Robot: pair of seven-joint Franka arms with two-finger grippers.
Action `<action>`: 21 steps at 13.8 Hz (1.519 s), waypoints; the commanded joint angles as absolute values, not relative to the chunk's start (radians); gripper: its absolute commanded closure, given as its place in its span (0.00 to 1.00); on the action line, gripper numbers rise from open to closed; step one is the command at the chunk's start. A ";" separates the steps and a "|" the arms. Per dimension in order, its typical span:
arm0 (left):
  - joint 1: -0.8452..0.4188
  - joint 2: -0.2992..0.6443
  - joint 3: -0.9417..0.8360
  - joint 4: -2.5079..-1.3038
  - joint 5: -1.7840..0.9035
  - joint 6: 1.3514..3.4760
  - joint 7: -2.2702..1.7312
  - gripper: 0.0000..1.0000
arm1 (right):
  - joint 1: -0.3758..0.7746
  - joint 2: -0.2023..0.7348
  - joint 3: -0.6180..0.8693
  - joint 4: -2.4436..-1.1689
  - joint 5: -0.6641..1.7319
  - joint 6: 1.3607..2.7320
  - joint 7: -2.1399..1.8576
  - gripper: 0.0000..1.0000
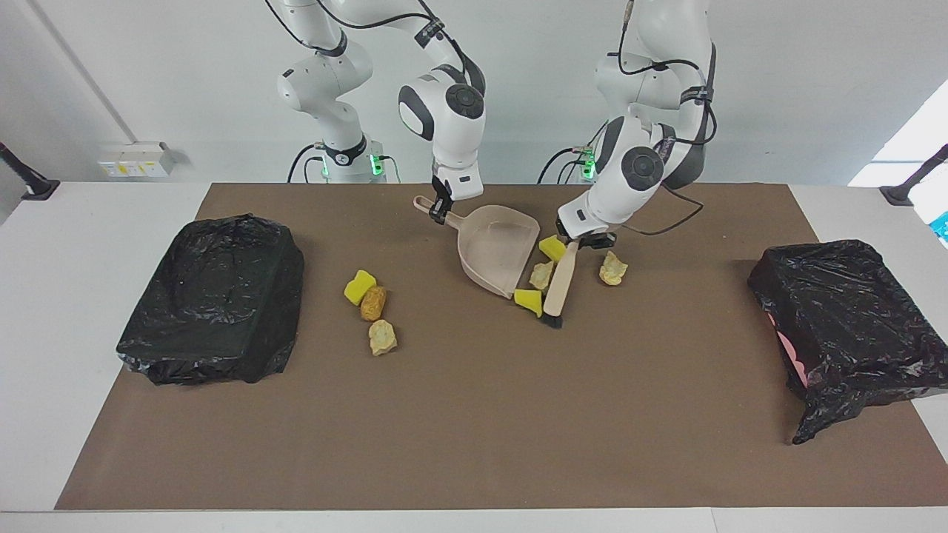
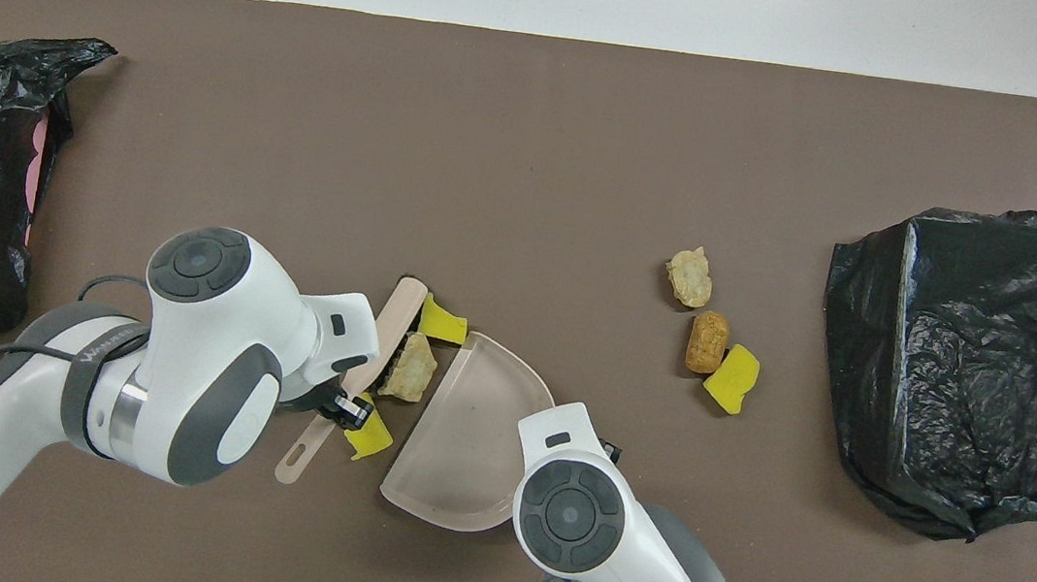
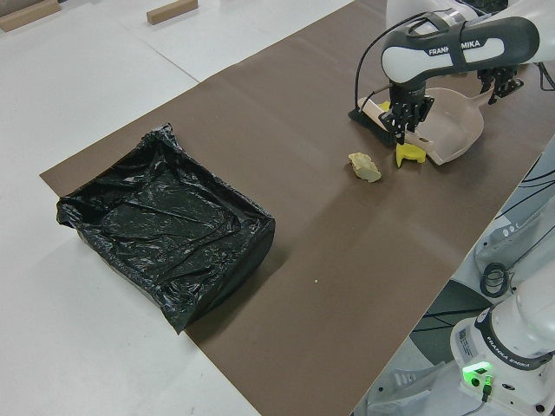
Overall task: Sweep and dump trash in bin
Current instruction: 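Sweep the sponges and chunks into the dustpan with the left gripper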
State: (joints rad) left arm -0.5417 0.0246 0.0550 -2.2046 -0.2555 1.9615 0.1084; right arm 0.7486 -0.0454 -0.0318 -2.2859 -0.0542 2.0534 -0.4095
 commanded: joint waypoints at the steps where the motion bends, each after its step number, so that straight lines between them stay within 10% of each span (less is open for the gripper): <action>1: -0.603 -0.029 0.072 -2.244 -0.325 1.913 0.098 1.00 | 0.746 -0.049 -0.029 -2.292 -0.058 2.077 -0.391 1.00; 13: -0.500 -0.090 0.086 -2.089 -0.320 1.743 -0.245 1.00 | 0.741 -0.045 -0.031 -2.292 -0.060 2.082 -0.423 1.00; 21: -0.306 -0.161 0.083 -2.320 -0.077 1.874 -0.313 1.00 | 0.733 -0.040 -0.031 -2.290 -0.058 2.092 -0.471 1.00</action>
